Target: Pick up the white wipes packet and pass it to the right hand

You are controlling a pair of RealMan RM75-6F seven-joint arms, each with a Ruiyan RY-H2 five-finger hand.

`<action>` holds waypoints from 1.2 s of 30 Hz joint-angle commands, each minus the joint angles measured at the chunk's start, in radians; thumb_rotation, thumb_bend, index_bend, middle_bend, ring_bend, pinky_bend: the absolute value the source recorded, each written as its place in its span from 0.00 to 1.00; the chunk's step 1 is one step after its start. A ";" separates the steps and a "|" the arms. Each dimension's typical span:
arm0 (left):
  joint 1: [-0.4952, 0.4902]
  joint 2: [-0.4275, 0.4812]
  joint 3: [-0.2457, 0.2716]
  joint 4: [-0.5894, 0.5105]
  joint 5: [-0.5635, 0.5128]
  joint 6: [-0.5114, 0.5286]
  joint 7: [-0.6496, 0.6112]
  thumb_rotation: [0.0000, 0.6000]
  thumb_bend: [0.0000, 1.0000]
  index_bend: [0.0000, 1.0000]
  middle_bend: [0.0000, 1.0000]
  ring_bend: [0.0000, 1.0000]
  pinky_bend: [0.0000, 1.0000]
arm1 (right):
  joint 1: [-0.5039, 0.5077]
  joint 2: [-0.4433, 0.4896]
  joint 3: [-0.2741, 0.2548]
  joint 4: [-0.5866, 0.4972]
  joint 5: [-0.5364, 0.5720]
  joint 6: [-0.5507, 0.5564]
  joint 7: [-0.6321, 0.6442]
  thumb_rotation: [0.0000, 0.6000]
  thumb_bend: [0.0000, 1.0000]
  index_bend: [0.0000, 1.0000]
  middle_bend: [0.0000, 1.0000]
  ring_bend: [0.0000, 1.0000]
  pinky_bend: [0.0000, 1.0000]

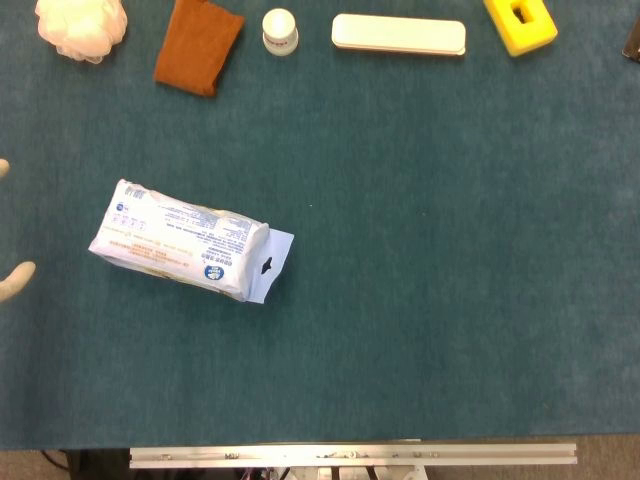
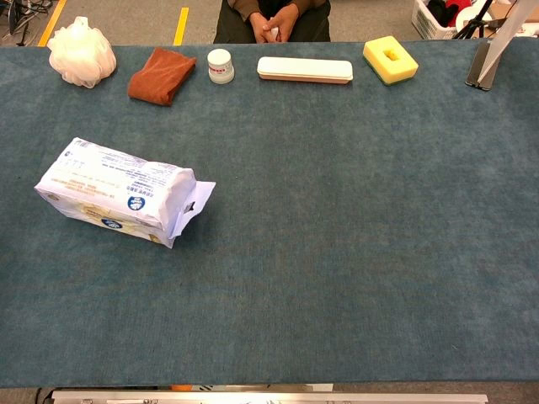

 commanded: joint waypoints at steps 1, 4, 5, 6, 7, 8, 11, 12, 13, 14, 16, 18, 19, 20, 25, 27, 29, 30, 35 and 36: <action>-0.004 0.002 0.003 0.000 -0.003 -0.010 0.002 1.00 0.13 0.19 0.03 0.00 0.08 | -0.005 -0.012 0.020 -0.001 0.019 0.029 -0.003 1.00 0.21 0.00 0.08 0.06 0.21; -0.007 0.003 0.006 0.001 -0.003 -0.018 0.002 1.00 0.13 0.19 0.03 0.00 0.08 | -0.003 -0.006 0.024 -0.005 0.025 0.026 -0.009 1.00 0.21 0.00 0.08 0.06 0.22; -0.008 0.005 0.007 0.001 -0.003 -0.022 0.001 1.00 0.13 0.19 0.03 0.00 0.08 | -0.002 -0.004 0.024 -0.008 0.026 0.022 -0.010 1.00 0.20 0.00 0.08 0.06 0.22; -0.010 0.008 0.009 0.001 0.000 -0.027 -0.003 1.00 0.13 0.18 0.03 0.00 0.08 | 0.000 0.000 0.024 -0.011 0.028 0.018 -0.011 1.00 0.21 0.00 0.08 0.06 0.22; -0.013 0.011 0.010 0.001 0.004 -0.033 -0.007 1.00 0.13 0.18 0.03 0.00 0.08 | 0.001 0.003 0.024 -0.014 0.029 0.015 -0.011 1.00 0.21 0.00 0.08 0.06 0.22; -0.019 0.018 0.011 0.001 0.008 -0.044 -0.015 1.00 0.13 0.18 0.03 0.00 0.08 | 0.002 0.007 0.025 -0.018 0.030 0.013 -0.011 1.00 0.21 0.00 0.08 0.06 0.21; -0.045 0.051 0.020 0.003 0.022 -0.099 -0.051 1.00 0.13 0.17 0.02 0.00 0.08 | 0.004 0.014 0.029 -0.025 0.034 0.013 -0.019 1.00 0.21 0.00 0.08 0.06 0.22; -0.056 0.064 0.024 0.004 0.026 -0.121 -0.062 1.00 0.13 0.17 0.02 0.00 0.08 | 0.005 0.016 0.029 -0.027 0.035 0.012 -0.021 1.00 0.21 0.00 0.08 0.06 0.22; -0.068 0.076 0.028 0.005 0.033 -0.147 -0.071 1.00 0.13 0.16 0.02 0.00 0.08 | 0.005 0.018 0.030 -0.030 0.037 0.010 -0.023 1.00 0.21 0.00 0.08 0.06 0.22; -0.086 0.092 0.034 0.009 0.043 -0.183 -0.085 1.00 0.13 0.16 0.01 0.00 0.08 | 0.007 0.020 0.031 -0.033 0.038 0.008 -0.025 1.00 0.21 0.00 0.08 0.06 0.22; -0.119 0.114 0.041 0.015 0.055 -0.247 -0.105 1.00 0.13 0.13 0.00 0.00 0.08 | 0.010 0.024 0.033 -0.036 0.039 0.004 -0.026 1.00 0.21 0.00 0.08 0.06 0.21; -0.149 0.124 0.043 0.022 0.059 -0.298 -0.121 1.00 0.13 0.11 0.00 0.00 0.08 | 0.012 0.025 0.033 -0.038 0.037 0.002 -0.027 1.00 0.21 0.00 0.08 0.06 0.22; -0.165 0.126 0.043 0.027 0.058 -0.324 -0.129 1.00 0.13 0.10 0.00 0.00 0.08 | 0.013 0.026 0.032 -0.039 0.036 -0.002 -0.025 1.00 0.21 0.00 0.08 0.06 0.22; -0.187 0.128 0.042 0.036 0.056 -0.360 -0.142 1.00 0.13 0.09 0.00 0.00 0.08 | 0.015 0.029 0.029 -0.041 0.034 -0.009 -0.022 1.00 0.21 0.00 0.08 0.06 0.22; -0.270 0.110 0.034 0.086 0.029 -0.493 -0.157 1.00 0.13 0.00 0.00 0.00 0.08 | 0.017 0.034 0.024 -0.041 0.029 -0.018 -0.013 1.00 0.20 0.00 0.08 0.06 0.22; -0.292 0.095 0.032 0.098 0.021 -0.524 -0.140 1.00 0.13 0.00 0.00 0.00 0.08 | 0.016 0.034 0.023 -0.040 0.028 -0.018 -0.011 1.00 0.20 0.00 0.08 0.06 0.22; -0.316 0.071 0.028 0.114 0.013 -0.554 -0.125 1.00 0.13 0.00 0.00 0.00 0.08 | 0.015 0.035 0.022 -0.040 0.027 -0.018 -0.009 1.00 0.20 0.00 0.08 0.06 0.21; -0.327 0.061 0.027 0.121 0.009 -0.568 -0.119 1.00 0.13 0.00 0.00 0.00 0.08 | 0.016 0.036 0.020 -0.040 0.025 -0.020 -0.008 1.00 0.20 0.00 0.08 0.06 0.21; -0.386 0.004 0.026 0.187 -0.017 -0.648 -0.065 1.00 0.13 0.00 0.00 0.00 0.08 | 0.014 0.043 0.015 -0.041 0.023 -0.023 -0.007 1.00 0.20 0.00 0.08 0.06 0.21; -0.393 -0.007 0.027 0.198 -0.023 -0.658 -0.054 1.00 0.13 0.00 0.00 0.00 0.08 | 0.013 0.043 0.014 -0.041 0.024 -0.022 -0.006 1.00 0.20 0.00 0.08 0.06 0.22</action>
